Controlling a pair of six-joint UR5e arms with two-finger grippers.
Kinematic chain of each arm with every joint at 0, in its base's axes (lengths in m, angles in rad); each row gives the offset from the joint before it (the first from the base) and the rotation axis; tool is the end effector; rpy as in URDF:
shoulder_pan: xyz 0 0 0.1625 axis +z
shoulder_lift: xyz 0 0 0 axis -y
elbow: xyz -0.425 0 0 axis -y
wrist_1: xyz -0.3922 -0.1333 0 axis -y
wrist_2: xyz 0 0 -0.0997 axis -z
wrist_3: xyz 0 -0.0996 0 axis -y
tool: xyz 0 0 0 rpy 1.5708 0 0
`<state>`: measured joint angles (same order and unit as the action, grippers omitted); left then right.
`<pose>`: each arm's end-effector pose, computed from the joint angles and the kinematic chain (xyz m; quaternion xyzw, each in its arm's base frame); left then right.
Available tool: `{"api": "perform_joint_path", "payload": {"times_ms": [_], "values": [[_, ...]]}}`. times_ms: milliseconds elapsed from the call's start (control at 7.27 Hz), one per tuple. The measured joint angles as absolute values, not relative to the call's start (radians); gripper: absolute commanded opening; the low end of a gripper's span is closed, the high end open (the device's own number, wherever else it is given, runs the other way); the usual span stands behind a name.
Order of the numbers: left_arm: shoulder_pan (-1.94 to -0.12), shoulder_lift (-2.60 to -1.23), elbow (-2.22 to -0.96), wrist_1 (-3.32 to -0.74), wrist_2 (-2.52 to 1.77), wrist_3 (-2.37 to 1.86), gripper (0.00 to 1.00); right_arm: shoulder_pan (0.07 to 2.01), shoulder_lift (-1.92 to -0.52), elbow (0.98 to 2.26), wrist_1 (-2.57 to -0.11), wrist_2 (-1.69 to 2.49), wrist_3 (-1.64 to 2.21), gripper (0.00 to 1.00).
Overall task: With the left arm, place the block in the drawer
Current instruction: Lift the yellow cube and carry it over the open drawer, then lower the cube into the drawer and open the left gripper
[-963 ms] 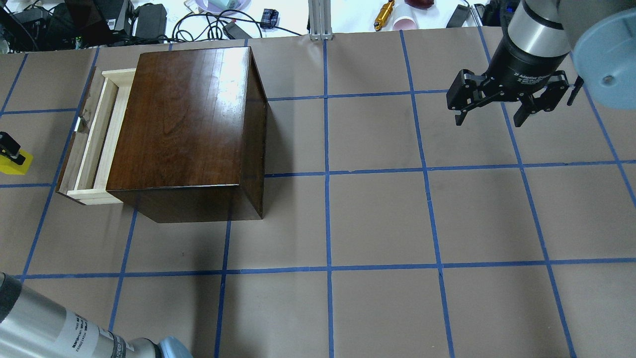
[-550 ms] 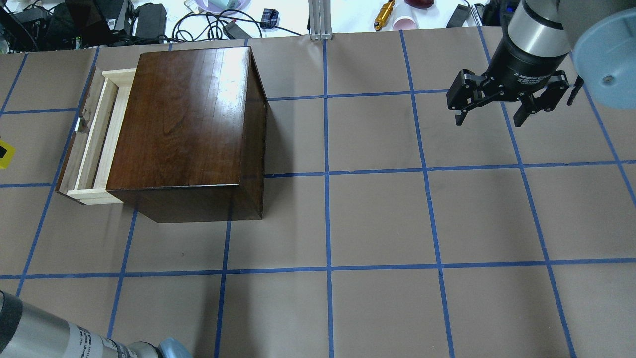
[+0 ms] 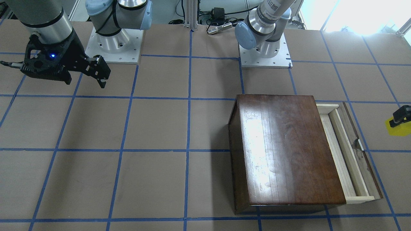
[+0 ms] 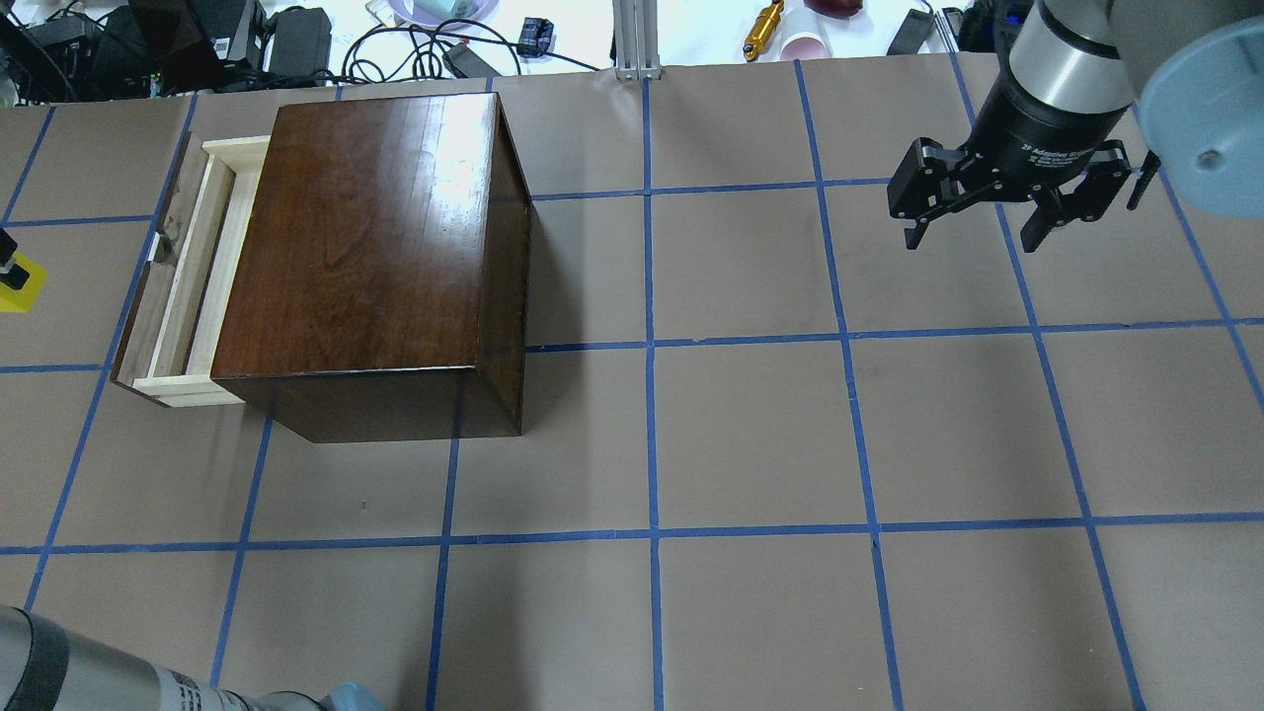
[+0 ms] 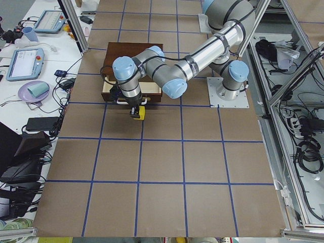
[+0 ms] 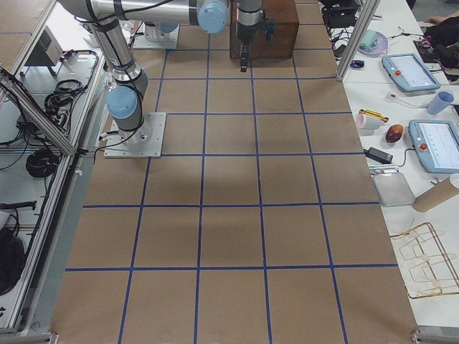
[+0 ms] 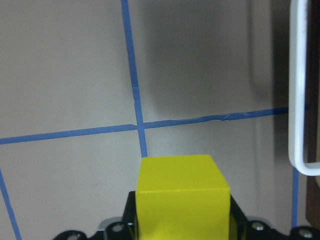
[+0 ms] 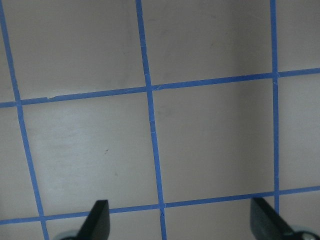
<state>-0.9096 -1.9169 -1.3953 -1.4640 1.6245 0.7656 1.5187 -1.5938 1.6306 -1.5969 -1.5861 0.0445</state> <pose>0.2821 -0.5709 0.3901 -0.0530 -0.9977 -0.0417 0.0006 0.1066 -0.4870 0.4723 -0.0482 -0.9988 -0.0054 0.0076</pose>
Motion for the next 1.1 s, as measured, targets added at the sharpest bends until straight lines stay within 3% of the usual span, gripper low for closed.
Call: {"api": "perform_joint_path", "payload": {"times_ms": [1101], "values": [[-1.154, -1.901, -1.412, -1.487, 1.547, 0.433, 0.27, 1.519, -1.594, 1.631, -1.597, -1.586, 0.044, 1.0]]}}
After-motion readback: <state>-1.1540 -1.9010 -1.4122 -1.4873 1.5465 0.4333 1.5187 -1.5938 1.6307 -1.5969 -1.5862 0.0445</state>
